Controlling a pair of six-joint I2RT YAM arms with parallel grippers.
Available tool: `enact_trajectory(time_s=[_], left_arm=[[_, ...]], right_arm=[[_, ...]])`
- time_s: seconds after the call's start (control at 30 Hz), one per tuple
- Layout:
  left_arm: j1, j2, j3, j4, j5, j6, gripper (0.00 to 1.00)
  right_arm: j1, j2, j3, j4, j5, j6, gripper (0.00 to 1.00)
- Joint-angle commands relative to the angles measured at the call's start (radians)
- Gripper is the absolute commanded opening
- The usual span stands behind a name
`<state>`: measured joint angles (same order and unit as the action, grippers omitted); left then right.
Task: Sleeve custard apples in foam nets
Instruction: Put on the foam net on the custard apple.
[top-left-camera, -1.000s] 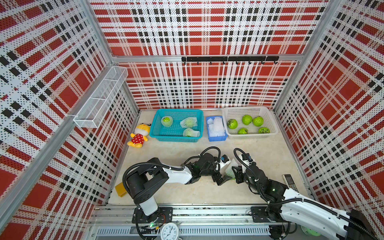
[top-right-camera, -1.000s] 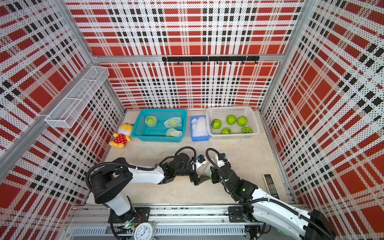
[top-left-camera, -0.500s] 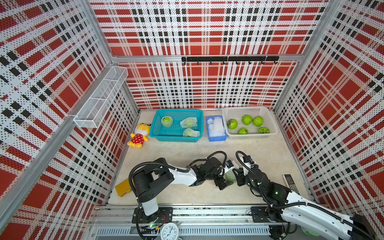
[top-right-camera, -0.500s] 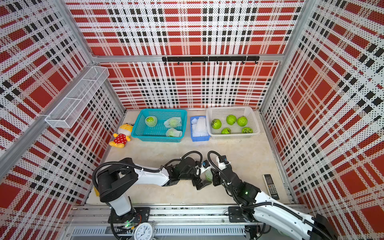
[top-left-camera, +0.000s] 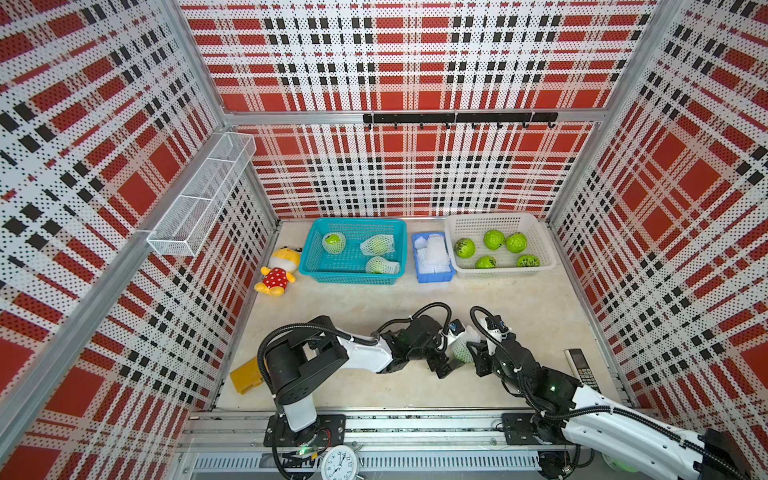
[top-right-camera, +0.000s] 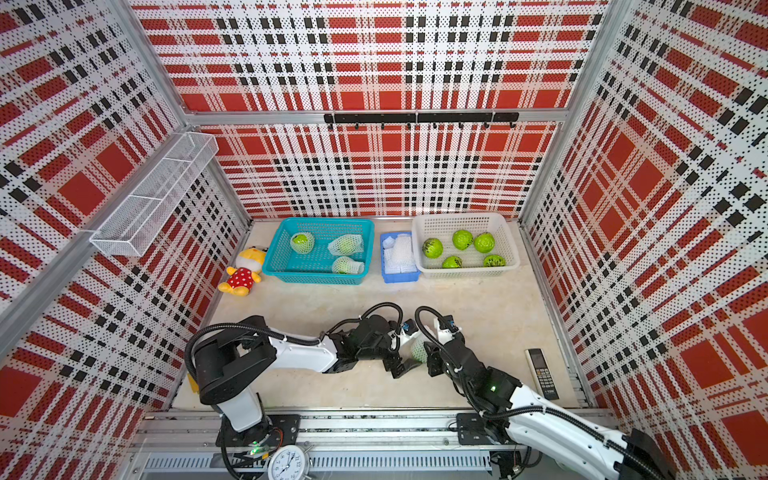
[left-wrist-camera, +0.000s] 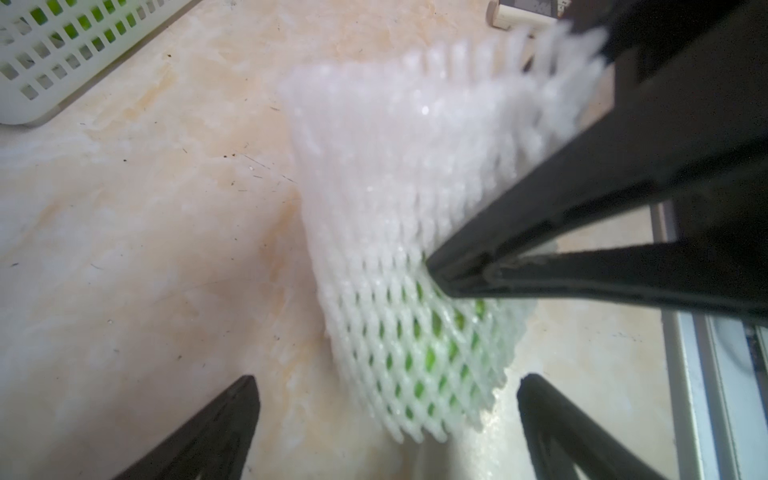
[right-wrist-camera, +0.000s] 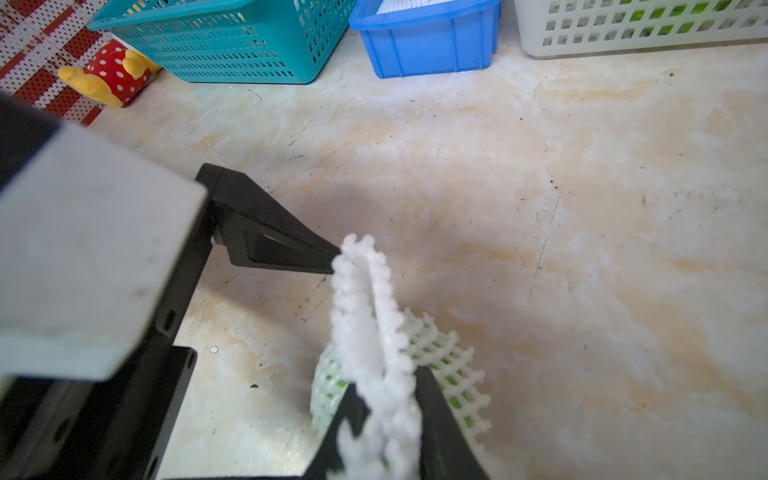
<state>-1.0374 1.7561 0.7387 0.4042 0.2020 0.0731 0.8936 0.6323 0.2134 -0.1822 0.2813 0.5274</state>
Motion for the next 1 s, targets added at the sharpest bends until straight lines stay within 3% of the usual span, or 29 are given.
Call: enact_trajectory(time_s=[0.0, 0.47, 0.97], left_arm=[[0.011, -0.024, -0.018, 0.042, 0.002, -0.016, 0.95], [0.023, -0.026, -0.002, 0.041, 0.036, -0.014, 0.54], [0.023, -0.11, -0.086, 0.046, 0.02, 0.019, 0.64]], right_arm=[[0.008, -0.01, -0.014, 0.009, 0.009, 0.011, 0.23], [0.01, -0.008, -0.011, 0.003, 0.016, 0.008, 0.24], [0.009, 0.01, 0.001, 0.02, 0.038, 0.0, 0.24]])
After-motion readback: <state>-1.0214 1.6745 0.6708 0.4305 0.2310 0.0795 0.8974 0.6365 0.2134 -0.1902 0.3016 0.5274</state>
